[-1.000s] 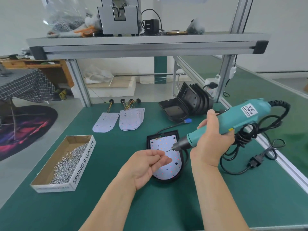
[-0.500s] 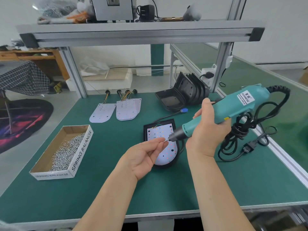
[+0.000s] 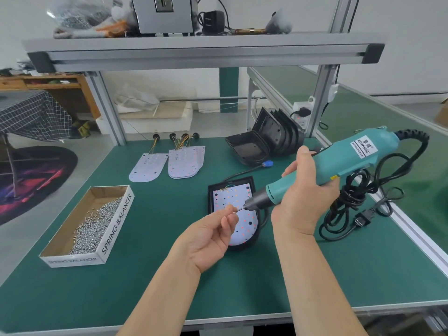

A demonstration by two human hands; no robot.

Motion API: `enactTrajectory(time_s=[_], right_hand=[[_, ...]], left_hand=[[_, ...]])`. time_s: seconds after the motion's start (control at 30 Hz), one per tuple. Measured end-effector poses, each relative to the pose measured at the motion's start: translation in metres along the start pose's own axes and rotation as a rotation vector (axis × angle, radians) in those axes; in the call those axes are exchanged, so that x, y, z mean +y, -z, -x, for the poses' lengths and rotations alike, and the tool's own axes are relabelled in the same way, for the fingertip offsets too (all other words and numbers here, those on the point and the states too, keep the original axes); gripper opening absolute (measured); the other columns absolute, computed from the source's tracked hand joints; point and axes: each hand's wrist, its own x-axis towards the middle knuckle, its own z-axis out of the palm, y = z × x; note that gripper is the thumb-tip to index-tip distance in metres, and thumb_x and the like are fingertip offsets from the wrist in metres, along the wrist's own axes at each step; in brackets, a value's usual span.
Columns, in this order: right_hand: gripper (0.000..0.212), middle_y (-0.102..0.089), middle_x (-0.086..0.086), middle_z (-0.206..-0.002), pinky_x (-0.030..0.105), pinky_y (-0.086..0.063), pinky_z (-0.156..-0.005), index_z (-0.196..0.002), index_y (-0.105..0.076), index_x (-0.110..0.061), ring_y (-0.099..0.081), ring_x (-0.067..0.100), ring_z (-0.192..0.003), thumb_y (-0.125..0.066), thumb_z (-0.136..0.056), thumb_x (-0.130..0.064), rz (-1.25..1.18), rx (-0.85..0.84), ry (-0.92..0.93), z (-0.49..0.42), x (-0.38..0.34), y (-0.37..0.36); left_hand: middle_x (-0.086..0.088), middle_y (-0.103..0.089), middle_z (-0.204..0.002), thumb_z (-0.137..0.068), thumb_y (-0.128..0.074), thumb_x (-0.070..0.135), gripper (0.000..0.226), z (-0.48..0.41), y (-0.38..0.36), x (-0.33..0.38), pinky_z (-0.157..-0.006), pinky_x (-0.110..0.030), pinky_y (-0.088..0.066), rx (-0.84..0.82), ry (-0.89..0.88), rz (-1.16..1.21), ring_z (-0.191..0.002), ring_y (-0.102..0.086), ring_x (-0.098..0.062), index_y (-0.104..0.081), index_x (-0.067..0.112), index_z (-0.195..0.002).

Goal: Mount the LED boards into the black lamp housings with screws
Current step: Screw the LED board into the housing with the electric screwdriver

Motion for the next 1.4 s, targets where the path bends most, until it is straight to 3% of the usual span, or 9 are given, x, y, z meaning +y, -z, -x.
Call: enactTrajectory(time_s=[0.23, 0.47, 0.57, 0.73, 0.87, 1.07, 1.2, 1.4], right_hand=[[0.017, -0.054, -0.004, -0.053, 0.021, -0.046, -0.055, -0.075, -0.055, -0.019, -0.05, 0.014, -0.051, -0.07, -0.083, -0.018, -0.004, 0.021, 0.022, -0.004, 0.0, 0.002], [0.017, -0.054, -0.003, -0.054, 0.018, -0.046, -0.055, -0.075, -0.055, -0.018, -0.05, 0.014, -0.051, -0.071, -0.083, -0.018, -0.015, 0.016, 0.014, -0.005, 0.002, 0.005], [0.018, -0.053, -0.002, -0.054, 0.018, -0.045, -0.055, -0.074, -0.055, -0.019, -0.049, 0.015, -0.051, -0.071, -0.082, -0.019, -0.019, 0.017, 0.016, -0.006, 0.001, 0.003], [0.022, -0.054, -0.004, -0.054, 0.021, -0.045, -0.056, -0.066, -0.06, -0.03, -0.049, 0.016, -0.052, -0.071, -0.082, -0.02, -0.024, -0.003, -0.001, -0.004, 0.002, 0.001], [0.019, -0.053, -0.003, -0.054, 0.021, -0.044, -0.055, -0.071, -0.055, -0.022, -0.049, 0.016, -0.052, -0.07, -0.083, -0.018, -0.009, -0.008, -0.016, -0.002, 0.005, 0.001], [0.023, -0.052, -0.003, -0.053, 0.02, -0.044, -0.053, -0.068, -0.057, -0.029, -0.049, 0.015, -0.051, -0.071, -0.083, -0.02, -0.033, 0.054, -0.065, -0.007, 0.004, -0.002], [0.016, -0.051, -0.003, -0.054, 0.019, -0.044, -0.051, -0.084, -0.056, -0.021, -0.047, 0.014, -0.05, -0.071, -0.085, -0.019, -0.063, 0.094, -0.142, -0.013, 0.008, -0.004], [0.019, -0.051, -0.007, -0.052, 0.022, -0.043, -0.053, -0.08, -0.053, -0.021, -0.046, 0.013, -0.049, -0.07, -0.086, -0.017, -0.073, 0.043, -0.14, -0.017, 0.007, -0.003]], left_hand=[[-0.019, -0.065, -0.083, -0.064, -0.075, -0.008, 0.025, 0.0, 0.002, 0.0, -0.05, -0.018, -0.057, -0.05, 0.008, -0.028, -0.061, -0.069, -0.019, -0.074, -0.011, -0.089], [-0.016, -0.069, -0.077, -0.065, -0.074, -0.003, 0.003, -0.004, 0.0, -0.002, -0.052, -0.016, -0.056, -0.05, -0.083, -0.118, -0.069, -0.073, -0.019, -0.073, -0.004, -0.068], [-0.012, -0.066, -0.076, -0.061, -0.077, 0.0, 0.012, -0.006, 0.003, 0.001, -0.052, -0.013, -0.055, -0.072, -0.115, -0.164, -0.063, -0.069, -0.013, -0.067, 0.004, -0.066], [-0.01, -0.067, -0.075, -0.061, -0.079, 0.004, 0.008, -0.008, 0.004, -0.001, -0.052, -0.013, -0.055, -0.091, -0.124, -0.184, -0.062, -0.068, -0.011, -0.073, 0.005, -0.066], [-0.011, -0.068, -0.075, -0.06, -0.079, 0.002, 0.008, -0.008, 0.004, -0.002, -0.052, -0.014, -0.055, -0.085, -0.124, -0.164, -0.06, -0.068, -0.012, -0.074, 0.004, -0.067], [-0.011, -0.067, -0.076, -0.067, -0.075, 0.001, 0.01, -0.004, -0.001, -0.003, -0.055, -0.014, -0.054, -0.127, -0.22, -0.197, -0.063, -0.068, -0.014, -0.069, 0.009, -0.064], [-0.01, -0.067, -0.074, -0.067, -0.075, 0.002, 0.014, -0.001, -0.009, -0.002, -0.056, -0.014, -0.053, -0.152, -0.332, -0.268, -0.064, -0.067, -0.015, -0.068, 0.012, -0.062], [-0.011, -0.067, -0.072, -0.064, -0.079, 0.005, 0.011, 0.002, -0.008, 0.001, -0.053, -0.014, -0.053, -0.146, -0.326, -0.339, -0.059, -0.066, -0.014, -0.07, 0.011, -0.063]])
